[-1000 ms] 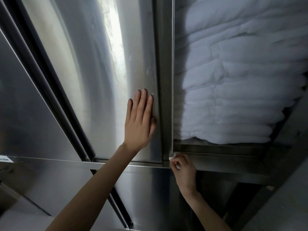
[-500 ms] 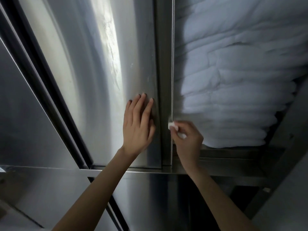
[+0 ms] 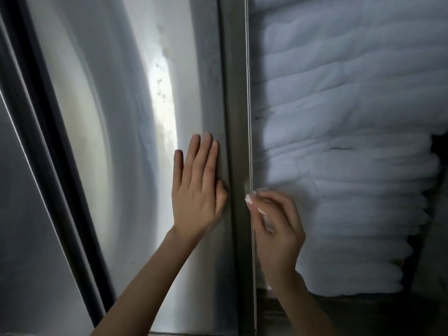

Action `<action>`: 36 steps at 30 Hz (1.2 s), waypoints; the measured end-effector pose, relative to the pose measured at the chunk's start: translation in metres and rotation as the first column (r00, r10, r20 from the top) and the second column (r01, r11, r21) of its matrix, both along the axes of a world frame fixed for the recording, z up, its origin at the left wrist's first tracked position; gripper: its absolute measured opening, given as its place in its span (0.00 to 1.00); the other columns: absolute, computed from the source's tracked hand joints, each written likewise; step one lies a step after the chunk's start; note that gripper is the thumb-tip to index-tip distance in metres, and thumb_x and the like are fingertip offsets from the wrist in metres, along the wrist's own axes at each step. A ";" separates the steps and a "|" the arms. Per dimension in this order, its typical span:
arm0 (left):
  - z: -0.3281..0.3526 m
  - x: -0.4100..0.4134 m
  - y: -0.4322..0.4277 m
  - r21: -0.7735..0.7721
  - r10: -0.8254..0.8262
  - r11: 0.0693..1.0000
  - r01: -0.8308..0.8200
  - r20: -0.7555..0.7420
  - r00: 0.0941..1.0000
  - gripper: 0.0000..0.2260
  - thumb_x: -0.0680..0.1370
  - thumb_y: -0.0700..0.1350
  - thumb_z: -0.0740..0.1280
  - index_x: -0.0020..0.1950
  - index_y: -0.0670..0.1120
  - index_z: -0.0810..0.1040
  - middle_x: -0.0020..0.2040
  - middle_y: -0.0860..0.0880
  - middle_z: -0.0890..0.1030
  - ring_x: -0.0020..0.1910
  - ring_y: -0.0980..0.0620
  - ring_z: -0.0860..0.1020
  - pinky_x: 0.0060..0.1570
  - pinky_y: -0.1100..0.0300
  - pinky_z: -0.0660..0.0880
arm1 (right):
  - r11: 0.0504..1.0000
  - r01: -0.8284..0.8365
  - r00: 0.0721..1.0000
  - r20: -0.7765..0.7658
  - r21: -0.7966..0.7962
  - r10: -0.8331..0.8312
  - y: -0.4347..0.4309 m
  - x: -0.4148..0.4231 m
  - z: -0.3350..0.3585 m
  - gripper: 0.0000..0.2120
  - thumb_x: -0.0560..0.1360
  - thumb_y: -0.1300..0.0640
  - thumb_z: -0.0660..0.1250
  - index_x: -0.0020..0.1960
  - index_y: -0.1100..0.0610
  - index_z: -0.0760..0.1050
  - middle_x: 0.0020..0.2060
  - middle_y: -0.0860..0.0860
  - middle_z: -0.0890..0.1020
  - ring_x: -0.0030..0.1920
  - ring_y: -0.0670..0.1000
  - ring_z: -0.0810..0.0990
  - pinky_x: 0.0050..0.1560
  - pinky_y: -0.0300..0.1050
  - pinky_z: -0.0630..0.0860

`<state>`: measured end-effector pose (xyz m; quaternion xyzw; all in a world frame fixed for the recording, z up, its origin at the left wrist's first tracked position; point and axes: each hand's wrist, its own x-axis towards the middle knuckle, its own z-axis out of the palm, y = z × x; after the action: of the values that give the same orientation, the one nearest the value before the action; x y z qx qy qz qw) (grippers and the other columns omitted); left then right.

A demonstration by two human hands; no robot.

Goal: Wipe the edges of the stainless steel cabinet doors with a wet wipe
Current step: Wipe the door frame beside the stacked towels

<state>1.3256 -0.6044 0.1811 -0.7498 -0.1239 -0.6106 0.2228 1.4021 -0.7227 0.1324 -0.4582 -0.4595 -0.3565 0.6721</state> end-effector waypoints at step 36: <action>0.048 -0.003 0.001 -0.028 -0.003 1.000 0.004 0.015 1.000 0.25 0.78 0.45 0.56 0.74 0.41 0.67 0.76 0.44 0.65 0.77 0.46 0.59 0.73 0.43 0.57 | 0.980 0.011 0.991 0.128 0.197 -0.037 0.026 0.026 0.203 0.07 0.68 0.70 0.73 0.46 0.66 0.83 0.44 0.57 0.83 0.46 0.49 0.81 0.51 0.26 0.73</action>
<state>1.3230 -0.6039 0.2290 -0.7483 -0.1328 -0.6149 0.2103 1.4276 -0.6964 0.3351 -0.3710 -0.4596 -0.4375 0.6780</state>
